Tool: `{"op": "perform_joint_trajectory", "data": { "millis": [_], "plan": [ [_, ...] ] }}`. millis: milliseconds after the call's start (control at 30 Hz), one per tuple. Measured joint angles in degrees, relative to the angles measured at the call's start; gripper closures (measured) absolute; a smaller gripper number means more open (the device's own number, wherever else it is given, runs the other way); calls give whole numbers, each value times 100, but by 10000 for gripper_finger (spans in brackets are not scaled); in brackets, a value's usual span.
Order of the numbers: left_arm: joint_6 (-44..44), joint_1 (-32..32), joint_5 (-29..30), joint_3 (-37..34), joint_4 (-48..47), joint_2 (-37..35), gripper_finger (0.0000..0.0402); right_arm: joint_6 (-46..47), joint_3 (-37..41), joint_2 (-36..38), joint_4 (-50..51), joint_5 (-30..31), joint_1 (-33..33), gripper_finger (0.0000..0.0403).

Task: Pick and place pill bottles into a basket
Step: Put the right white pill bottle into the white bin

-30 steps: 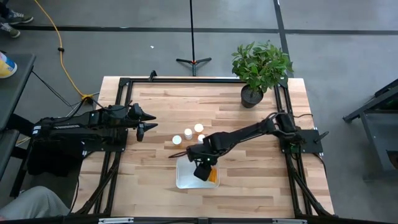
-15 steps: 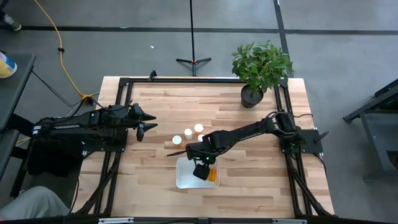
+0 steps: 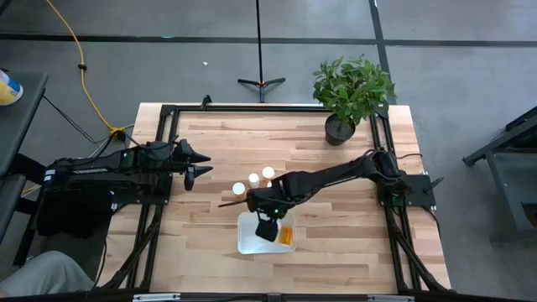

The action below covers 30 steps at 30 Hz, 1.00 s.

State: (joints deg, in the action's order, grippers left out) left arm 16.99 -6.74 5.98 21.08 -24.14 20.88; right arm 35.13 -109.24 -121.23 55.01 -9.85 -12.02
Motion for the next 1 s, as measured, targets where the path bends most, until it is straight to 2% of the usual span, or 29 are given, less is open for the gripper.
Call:
{"op": "perform_joint_trajectory", "data": {
  "millis": [200, 367, 500, 633, 800, 1000],
  "plan": [
    [0, 0, 0, 0, 0, 0, 186, -119, -720, 0, 1009, 1122, 241, 148],
    [0, 0, 0, 0, 0, -2, 186, -225, -974, 0, 1438, 1502, 663, 148],
    [0, 0, 0, 0, 0, -2, 186, -215, -936, 0, 1781, 1475, 997, 148],
    [0, 0, 0, 0, -2, -2, 186, -103, -789, 0, 1880, 1165, 1206, 148],
    [0, 0, 0, 0, -2, -1, 186, -68, -601, 0, 1729, 893, 1284, 148],
    [0, 0, 0, 0, -2, -1, 186, -51, -607, 0, 1576, 888, 1299, 148]
  ]
}}
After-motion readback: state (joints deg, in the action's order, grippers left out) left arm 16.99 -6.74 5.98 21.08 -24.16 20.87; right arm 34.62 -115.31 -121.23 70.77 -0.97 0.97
